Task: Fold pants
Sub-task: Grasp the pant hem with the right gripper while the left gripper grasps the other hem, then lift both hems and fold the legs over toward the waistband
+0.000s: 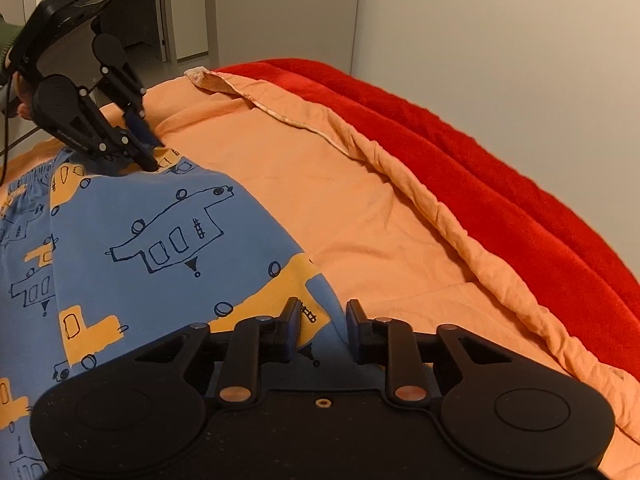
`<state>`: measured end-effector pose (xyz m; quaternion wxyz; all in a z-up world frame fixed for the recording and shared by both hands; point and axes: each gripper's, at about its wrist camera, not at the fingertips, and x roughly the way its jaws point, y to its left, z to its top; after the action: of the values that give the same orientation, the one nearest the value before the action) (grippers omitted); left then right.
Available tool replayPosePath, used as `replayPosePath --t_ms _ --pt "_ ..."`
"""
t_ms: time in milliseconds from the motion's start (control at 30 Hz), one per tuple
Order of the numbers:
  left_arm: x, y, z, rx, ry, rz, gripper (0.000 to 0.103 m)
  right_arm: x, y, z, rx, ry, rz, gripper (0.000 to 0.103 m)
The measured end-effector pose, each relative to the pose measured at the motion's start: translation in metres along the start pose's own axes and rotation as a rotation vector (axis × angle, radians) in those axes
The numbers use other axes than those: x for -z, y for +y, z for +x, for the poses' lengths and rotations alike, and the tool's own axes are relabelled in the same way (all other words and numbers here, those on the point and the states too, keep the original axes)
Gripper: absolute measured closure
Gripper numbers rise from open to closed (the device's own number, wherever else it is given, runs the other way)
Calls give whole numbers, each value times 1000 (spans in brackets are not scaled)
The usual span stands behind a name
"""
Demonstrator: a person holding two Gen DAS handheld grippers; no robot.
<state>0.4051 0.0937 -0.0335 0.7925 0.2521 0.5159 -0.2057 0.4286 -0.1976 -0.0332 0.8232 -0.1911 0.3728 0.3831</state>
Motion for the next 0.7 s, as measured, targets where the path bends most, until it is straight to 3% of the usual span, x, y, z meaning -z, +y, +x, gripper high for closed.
replayPosePath --t_ms 33,100,300,433,500,700 --pt "0 -3 -2 -20 0 8 101 1 2 0 19 -13 0 98" --pt "0 -6 -10 -63 -25 -6 101 3 6 -3 50 -39 1 101" --pt "0 3 -46 -212 -175 -163 102 -7 11 -20 144 -143 -19 102" --pt "-6 9 -56 -304 -273 -187 102 -30 4 -23 244 -213 -10 102" --pt "-14 16 -47 -312 -262 -224 102 -39 3 -13 274 -194 -9 102" --pt "-20 27 9 -290 -150 -268 102 -36 3 48 284 -10 -7 101"
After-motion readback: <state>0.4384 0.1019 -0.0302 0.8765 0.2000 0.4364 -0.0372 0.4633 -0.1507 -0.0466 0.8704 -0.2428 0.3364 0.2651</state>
